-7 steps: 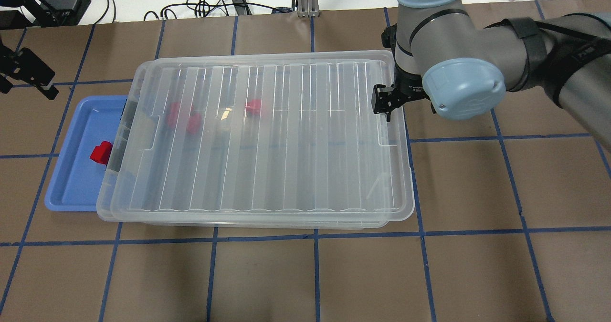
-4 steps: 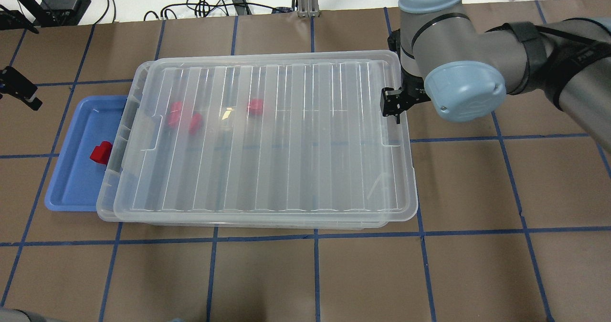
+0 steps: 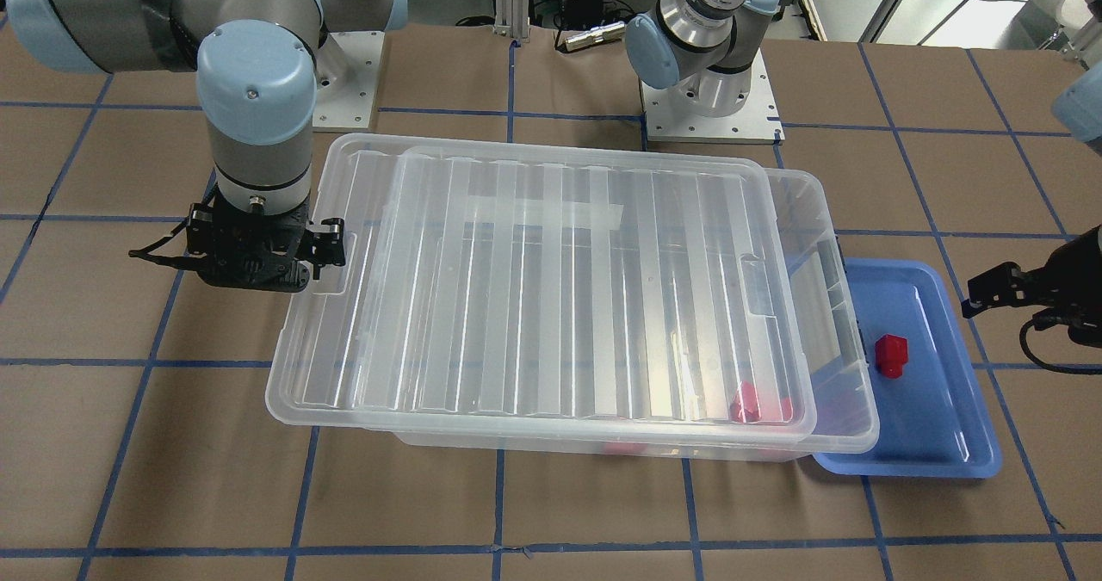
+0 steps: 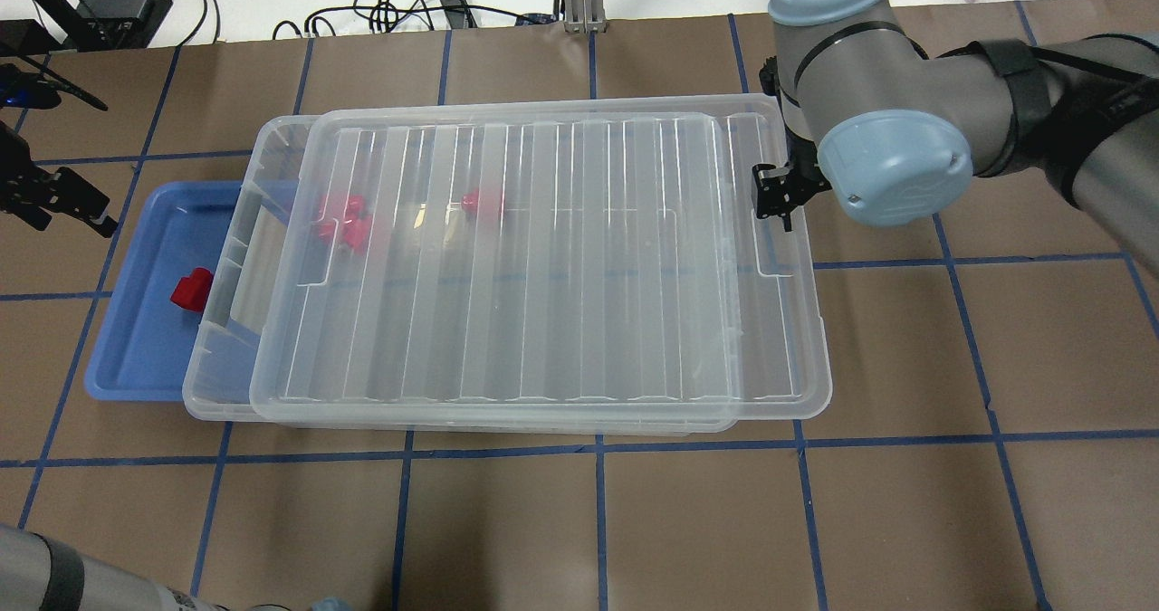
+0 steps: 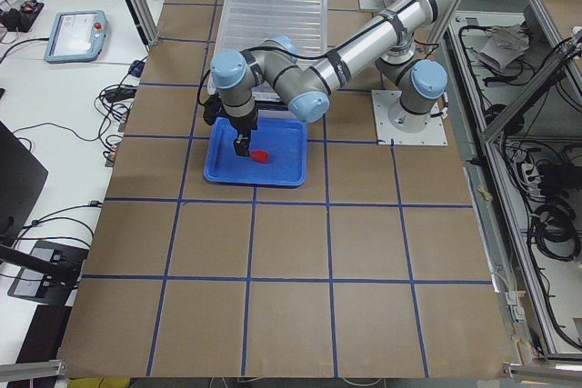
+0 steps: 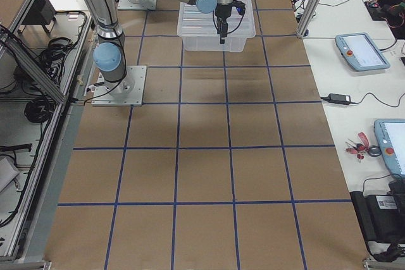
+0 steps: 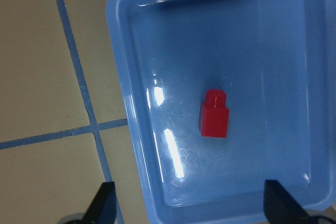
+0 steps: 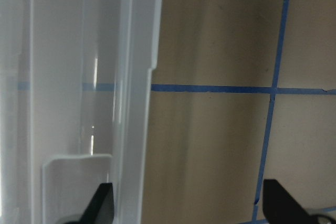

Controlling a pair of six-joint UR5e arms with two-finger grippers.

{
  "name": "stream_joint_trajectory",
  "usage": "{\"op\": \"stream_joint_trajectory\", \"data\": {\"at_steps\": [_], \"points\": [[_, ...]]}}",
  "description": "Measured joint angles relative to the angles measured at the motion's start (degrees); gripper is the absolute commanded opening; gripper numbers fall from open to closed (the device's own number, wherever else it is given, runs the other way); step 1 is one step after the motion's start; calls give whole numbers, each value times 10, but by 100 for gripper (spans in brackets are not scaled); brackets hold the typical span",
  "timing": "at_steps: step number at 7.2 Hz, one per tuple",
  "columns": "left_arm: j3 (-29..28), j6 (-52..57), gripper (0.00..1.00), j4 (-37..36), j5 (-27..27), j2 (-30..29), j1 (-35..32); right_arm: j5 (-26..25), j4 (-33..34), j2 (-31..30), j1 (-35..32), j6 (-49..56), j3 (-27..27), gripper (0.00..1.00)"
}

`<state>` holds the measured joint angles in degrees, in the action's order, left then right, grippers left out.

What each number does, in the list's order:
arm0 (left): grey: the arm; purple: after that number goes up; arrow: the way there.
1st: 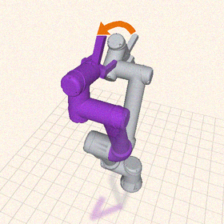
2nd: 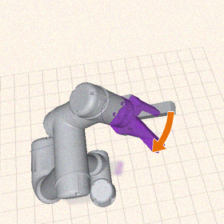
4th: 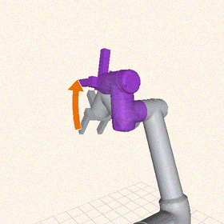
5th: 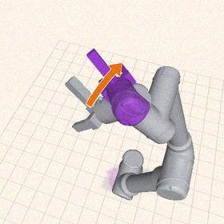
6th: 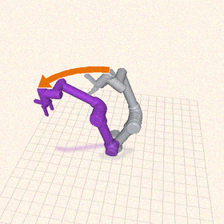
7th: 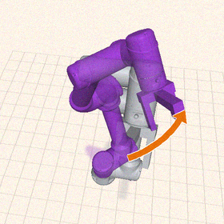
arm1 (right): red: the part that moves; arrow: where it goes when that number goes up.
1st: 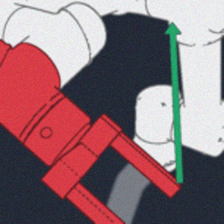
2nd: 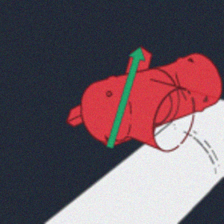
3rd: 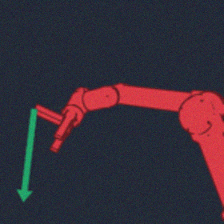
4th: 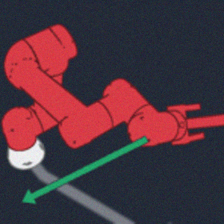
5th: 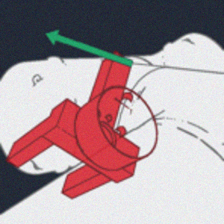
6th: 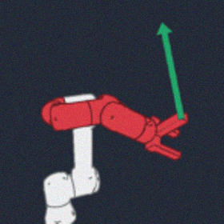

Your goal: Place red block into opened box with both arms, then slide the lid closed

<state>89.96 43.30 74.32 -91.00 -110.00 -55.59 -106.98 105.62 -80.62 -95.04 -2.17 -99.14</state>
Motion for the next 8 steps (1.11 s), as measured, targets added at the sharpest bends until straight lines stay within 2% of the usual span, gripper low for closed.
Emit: {"op": "stream_joint_trajectory", "data": {"at_steps": [4, 8], "points": [[59, -25, 100, -99, 25, -33, -3, -16, -3, -4, 52, 43, 0, 100], [79, -59, 100, -125, 46, -54, -17, -28, -7, -8, 97, 62, 1, 100]]}}
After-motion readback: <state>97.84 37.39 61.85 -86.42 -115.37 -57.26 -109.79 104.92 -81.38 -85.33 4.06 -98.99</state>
